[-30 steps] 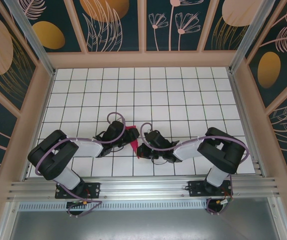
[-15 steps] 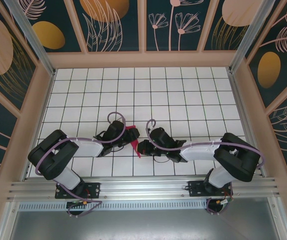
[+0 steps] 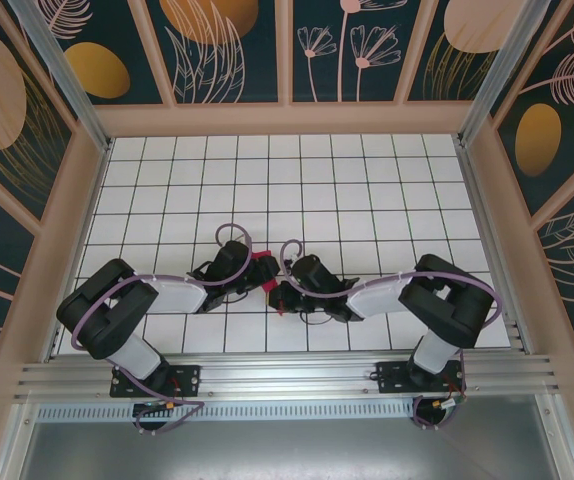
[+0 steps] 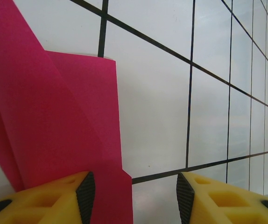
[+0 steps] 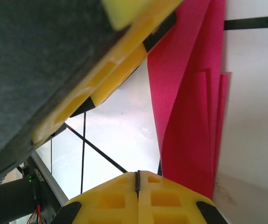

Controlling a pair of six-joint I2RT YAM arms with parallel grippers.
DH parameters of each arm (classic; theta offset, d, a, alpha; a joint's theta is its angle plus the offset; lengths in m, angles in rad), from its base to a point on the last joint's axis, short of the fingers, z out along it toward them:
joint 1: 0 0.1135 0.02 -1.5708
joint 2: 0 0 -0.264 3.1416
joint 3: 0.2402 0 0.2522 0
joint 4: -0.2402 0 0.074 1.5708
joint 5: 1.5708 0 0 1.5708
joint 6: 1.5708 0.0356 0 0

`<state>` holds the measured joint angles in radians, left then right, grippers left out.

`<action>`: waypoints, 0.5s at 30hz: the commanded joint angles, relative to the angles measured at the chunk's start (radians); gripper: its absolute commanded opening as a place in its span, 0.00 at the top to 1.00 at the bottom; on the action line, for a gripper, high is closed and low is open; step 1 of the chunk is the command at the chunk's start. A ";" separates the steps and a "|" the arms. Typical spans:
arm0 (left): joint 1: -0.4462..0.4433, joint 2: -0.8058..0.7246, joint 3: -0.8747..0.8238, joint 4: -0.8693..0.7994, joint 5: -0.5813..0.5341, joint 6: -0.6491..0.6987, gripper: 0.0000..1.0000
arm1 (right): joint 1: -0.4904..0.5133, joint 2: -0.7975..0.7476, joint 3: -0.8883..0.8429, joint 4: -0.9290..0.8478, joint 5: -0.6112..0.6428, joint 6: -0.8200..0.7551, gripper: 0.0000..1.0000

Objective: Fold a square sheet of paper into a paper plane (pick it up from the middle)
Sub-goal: Fold the wing for the fifth time at the center of the table.

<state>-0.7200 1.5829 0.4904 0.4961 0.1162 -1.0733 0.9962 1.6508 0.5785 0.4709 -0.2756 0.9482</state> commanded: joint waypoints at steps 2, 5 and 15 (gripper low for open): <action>-0.002 0.017 0.016 -0.023 0.008 0.019 0.48 | -0.022 0.009 -0.070 0.063 -0.024 0.034 1.00; -0.002 0.016 0.014 -0.024 0.004 0.019 0.48 | -0.024 0.004 -0.100 0.050 -0.010 0.050 1.00; -0.001 0.021 0.022 -0.042 0.003 0.022 0.48 | -0.027 0.016 -0.159 0.040 -0.031 0.109 1.00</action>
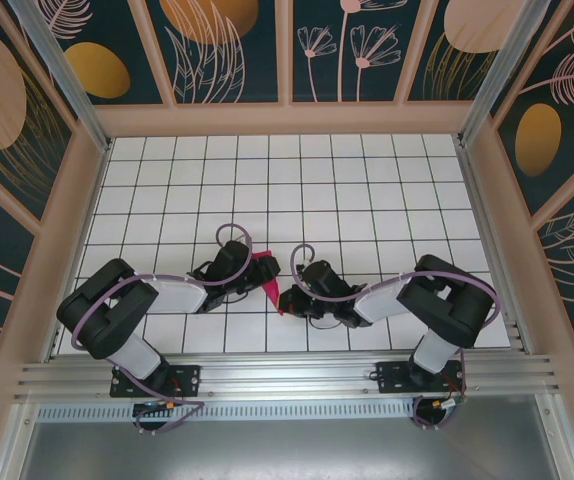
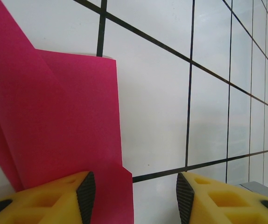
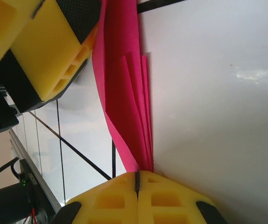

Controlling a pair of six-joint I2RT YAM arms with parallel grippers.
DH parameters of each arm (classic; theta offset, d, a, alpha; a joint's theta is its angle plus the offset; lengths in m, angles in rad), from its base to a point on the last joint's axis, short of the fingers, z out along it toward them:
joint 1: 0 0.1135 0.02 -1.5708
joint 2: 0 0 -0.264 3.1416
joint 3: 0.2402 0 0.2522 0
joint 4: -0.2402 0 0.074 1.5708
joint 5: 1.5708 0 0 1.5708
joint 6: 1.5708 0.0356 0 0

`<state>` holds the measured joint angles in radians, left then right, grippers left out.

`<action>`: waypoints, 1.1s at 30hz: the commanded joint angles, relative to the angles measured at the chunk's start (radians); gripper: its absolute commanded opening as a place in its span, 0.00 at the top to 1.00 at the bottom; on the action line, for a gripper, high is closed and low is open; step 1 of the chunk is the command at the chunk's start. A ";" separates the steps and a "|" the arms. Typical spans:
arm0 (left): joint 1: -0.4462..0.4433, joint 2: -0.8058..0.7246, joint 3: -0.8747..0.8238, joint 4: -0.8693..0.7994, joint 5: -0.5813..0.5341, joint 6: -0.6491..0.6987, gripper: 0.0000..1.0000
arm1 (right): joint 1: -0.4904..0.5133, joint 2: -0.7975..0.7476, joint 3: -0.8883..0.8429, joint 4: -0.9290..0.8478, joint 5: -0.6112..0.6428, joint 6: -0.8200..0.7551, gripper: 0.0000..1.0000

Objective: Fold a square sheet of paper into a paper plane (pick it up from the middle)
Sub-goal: Fold the wing for the fifth time at the center of the table.

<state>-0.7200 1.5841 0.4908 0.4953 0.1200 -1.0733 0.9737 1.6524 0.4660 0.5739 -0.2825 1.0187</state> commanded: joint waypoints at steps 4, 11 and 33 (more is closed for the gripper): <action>-0.002 0.024 0.024 -0.042 -0.002 0.019 0.48 | 0.000 -0.017 -0.065 -0.070 -0.047 0.027 1.00; -0.002 0.033 0.032 -0.043 0.004 0.013 0.48 | 0.008 -0.003 -0.046 -0.106 -0.106 -0.029 1.00; -0.002 0.016 0.035 -0.041 0.026 0.007 0.48 | 0.016 0.002 0.146 -0.045 0.070 -0.033 1.00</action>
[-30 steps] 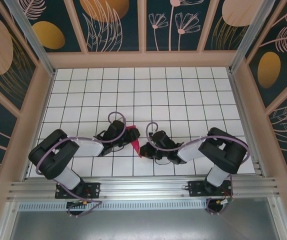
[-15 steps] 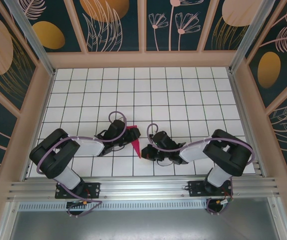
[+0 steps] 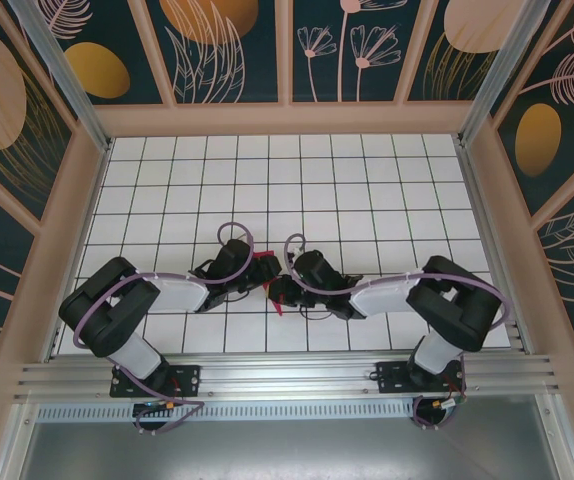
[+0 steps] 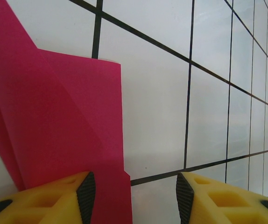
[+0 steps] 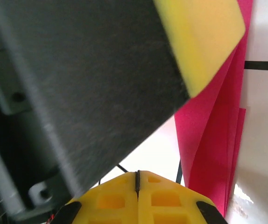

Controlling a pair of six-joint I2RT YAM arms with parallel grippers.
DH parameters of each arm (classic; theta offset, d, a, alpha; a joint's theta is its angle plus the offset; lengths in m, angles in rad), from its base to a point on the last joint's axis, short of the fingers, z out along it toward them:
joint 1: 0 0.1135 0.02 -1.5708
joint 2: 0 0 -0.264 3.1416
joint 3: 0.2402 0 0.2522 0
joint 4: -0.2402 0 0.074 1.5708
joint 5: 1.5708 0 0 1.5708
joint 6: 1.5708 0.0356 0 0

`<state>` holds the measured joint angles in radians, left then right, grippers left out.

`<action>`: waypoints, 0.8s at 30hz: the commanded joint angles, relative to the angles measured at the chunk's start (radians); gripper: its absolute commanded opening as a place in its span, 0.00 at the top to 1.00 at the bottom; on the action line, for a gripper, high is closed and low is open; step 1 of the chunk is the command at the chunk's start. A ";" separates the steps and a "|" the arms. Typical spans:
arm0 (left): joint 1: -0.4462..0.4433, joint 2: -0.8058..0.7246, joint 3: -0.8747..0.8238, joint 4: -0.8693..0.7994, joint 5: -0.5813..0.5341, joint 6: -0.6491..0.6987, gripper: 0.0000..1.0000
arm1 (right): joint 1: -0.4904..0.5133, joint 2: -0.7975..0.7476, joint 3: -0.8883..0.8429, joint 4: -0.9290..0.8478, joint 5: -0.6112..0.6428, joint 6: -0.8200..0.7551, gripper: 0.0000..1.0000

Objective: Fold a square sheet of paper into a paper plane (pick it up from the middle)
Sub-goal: Fold the wing for the fifth time at the center of the table.

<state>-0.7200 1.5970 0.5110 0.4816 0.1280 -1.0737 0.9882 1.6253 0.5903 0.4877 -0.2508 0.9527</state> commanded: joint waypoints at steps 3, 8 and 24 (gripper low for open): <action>-0.001 0.003 0.012 -0.022 0.020 0.005 0.48 | -0.005 0.055 0.015 0.025 0.065 0.060 1.00; -0.002 0.000 0.012 -0.021 0.021 0.006 0.48 | -0.011 0.083 0.025 -0.145 0.109 0.072 1.00; 0.025 -0.157 0.077 -0.086 0.025 0.112 0.38 | -0.018 0.127 -0.040 -0.237 0.033 0.049 1.00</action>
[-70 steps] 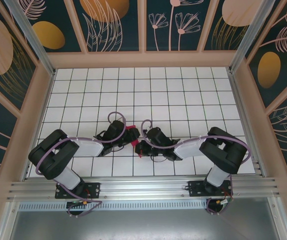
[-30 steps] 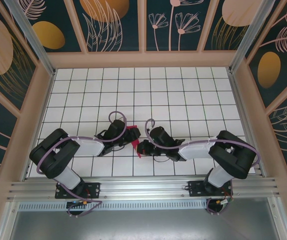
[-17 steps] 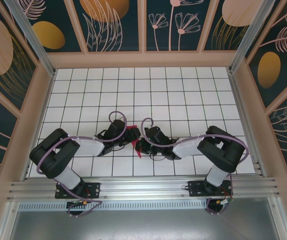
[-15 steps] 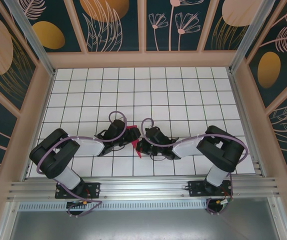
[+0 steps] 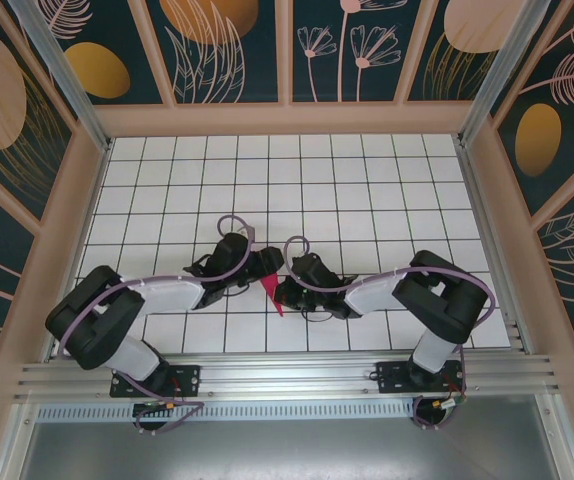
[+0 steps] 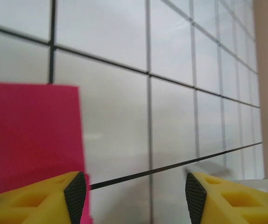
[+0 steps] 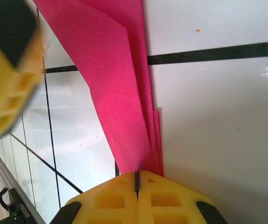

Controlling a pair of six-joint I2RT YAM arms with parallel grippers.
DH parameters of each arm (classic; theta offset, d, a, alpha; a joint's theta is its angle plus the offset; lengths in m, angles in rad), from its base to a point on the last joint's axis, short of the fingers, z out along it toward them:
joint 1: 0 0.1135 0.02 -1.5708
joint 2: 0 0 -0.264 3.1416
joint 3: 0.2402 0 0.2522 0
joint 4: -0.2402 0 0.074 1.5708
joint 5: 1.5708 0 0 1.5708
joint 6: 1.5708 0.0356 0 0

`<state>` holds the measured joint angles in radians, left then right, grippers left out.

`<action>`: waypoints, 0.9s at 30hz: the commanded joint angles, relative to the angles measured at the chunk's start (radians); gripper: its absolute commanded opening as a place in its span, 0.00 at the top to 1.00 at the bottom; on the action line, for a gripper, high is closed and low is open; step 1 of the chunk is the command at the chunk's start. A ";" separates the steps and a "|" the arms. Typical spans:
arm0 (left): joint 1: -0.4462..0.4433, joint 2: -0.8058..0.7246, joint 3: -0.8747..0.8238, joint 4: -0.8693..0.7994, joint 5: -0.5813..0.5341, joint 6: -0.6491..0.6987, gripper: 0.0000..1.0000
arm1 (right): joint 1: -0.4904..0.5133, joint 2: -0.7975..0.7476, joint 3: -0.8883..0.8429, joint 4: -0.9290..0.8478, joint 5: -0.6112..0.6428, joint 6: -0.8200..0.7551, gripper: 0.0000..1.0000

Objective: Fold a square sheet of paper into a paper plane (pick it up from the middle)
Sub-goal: Fold the wing for the fifth time at the center of the table.

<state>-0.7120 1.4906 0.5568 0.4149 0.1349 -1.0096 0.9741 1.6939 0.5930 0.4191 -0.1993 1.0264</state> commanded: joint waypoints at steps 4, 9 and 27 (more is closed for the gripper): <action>0.040 -0.119 0.013 -0.058 0.028 0.070 0.43 | -0.009 0.066 -0.032 -0.166 -0.028 -0.029 1.00; 0.042 -0.131 -0.076 0.027 0.115 0.065 0.53 | -0.011 0.092 -0.011 -0.171 -0.044 -0.038 1.00; 0.040 -0.087 -0.164 0.229 0.239 0.040 0.49 | -0.007 0.091 -0.009 -0.181 -0.035 -0.023 1.00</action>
<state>-0.6731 1.4223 0.4141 0.5903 0.3389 -0.9726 0.9607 1.7180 0.6155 0.4175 -0.2440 1.0080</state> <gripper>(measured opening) 0.511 0.067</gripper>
